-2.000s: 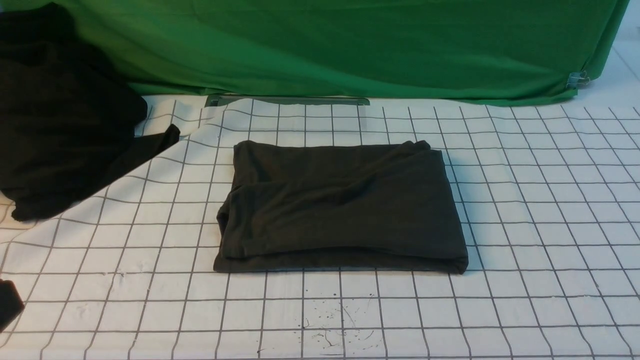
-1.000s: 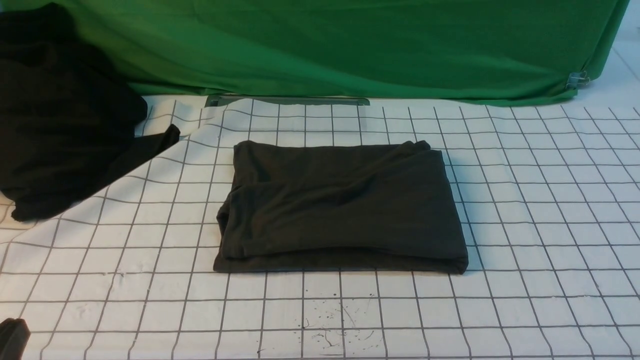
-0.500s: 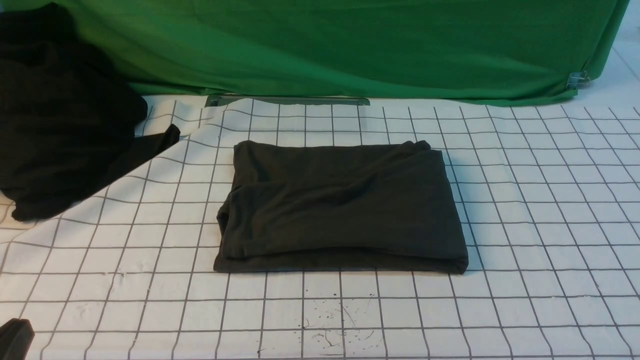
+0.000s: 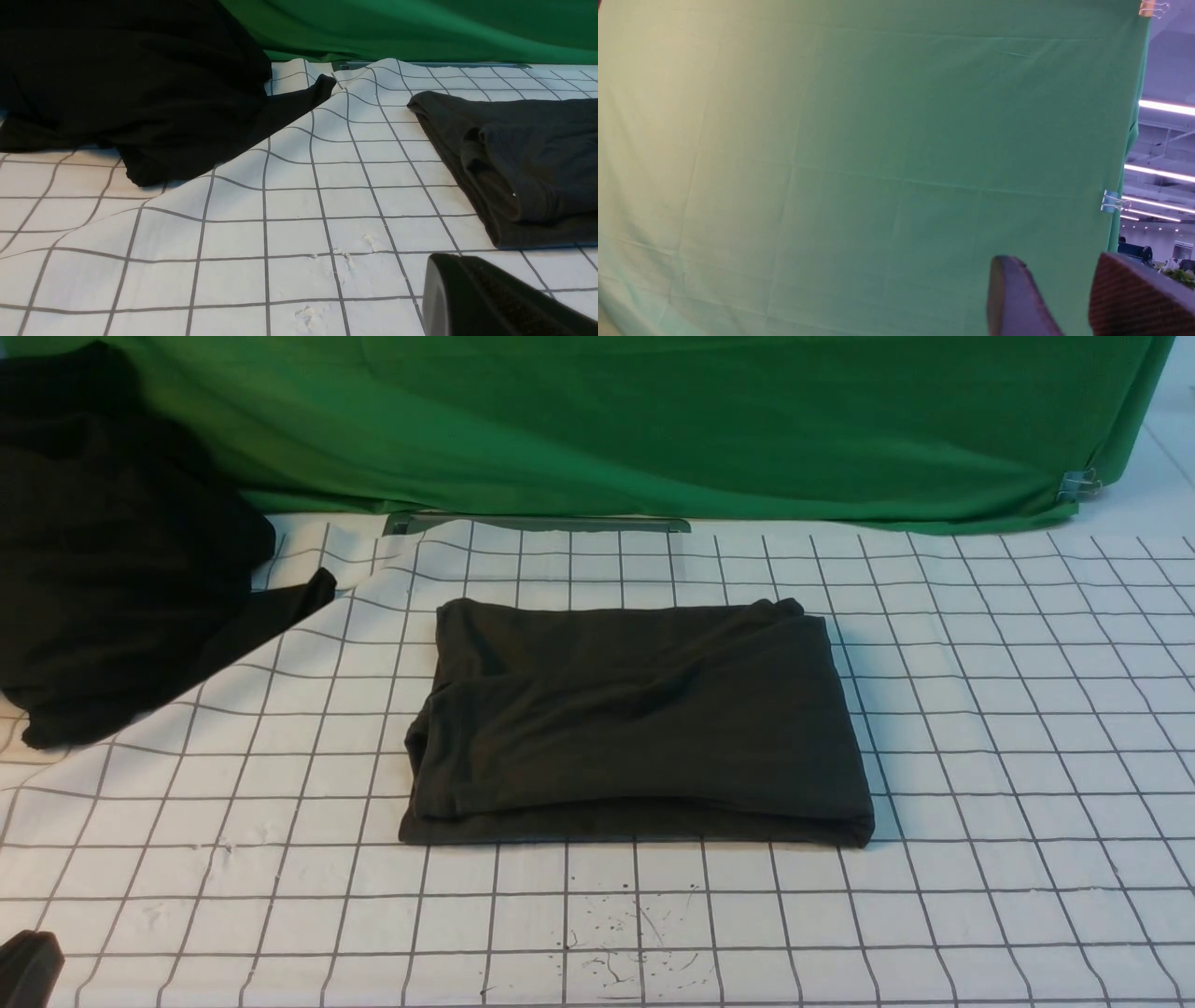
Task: Fold a long-sleeved shirt over a white checkered tablecloth.
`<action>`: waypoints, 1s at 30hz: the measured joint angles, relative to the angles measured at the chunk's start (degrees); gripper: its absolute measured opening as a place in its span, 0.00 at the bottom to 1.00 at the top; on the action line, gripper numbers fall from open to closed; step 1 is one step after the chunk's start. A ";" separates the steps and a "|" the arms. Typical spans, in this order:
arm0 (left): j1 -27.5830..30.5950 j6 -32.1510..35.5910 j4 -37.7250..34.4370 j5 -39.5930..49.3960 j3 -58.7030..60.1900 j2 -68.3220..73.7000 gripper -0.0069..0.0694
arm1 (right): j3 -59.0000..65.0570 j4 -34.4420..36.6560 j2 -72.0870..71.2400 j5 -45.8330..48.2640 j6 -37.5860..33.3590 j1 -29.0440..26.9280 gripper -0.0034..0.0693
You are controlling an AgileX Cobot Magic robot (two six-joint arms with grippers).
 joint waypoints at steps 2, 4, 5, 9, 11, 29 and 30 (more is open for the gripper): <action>0.00 0.00 0.00 0.00 0.00 0.00 0.09 | 0.06 0.00 0.00 0.26 0.68 0.00 0.38; 0.00 0.00 0.00 0.00 0.00 0.00 0.09 | 0.31 -1.97 0.00 1.33 3.13 0.00 0.38; 0.00 0.00 0.00 0.00 0.00 0.00 0.09 | 0.38 -3.78 0.00 2.09 4.83 0.00 0.38; 0.00 0.00 0.00 0.00 0.00 0.00 0.09 | 0.38 -8.12 0.00 4.70 10.23 0.00 0.38; 0.00 0.00 0.00 0.00 0.00 0.00 0.09 | 0.38 -9.45 0.00 7.69 12.16 0.00 0.38; 0.00 0.00 0.00 0.00 0.00 0.00 0.09 | 6.69 -12.36 -6.80 31.21 14.61 -12.10 0.38; 0.00 0.00 0.00 0.00 0.00 0.00 0.09 | 7.58 -12.73 -7.49 31.42 14.61 -13.19 0.38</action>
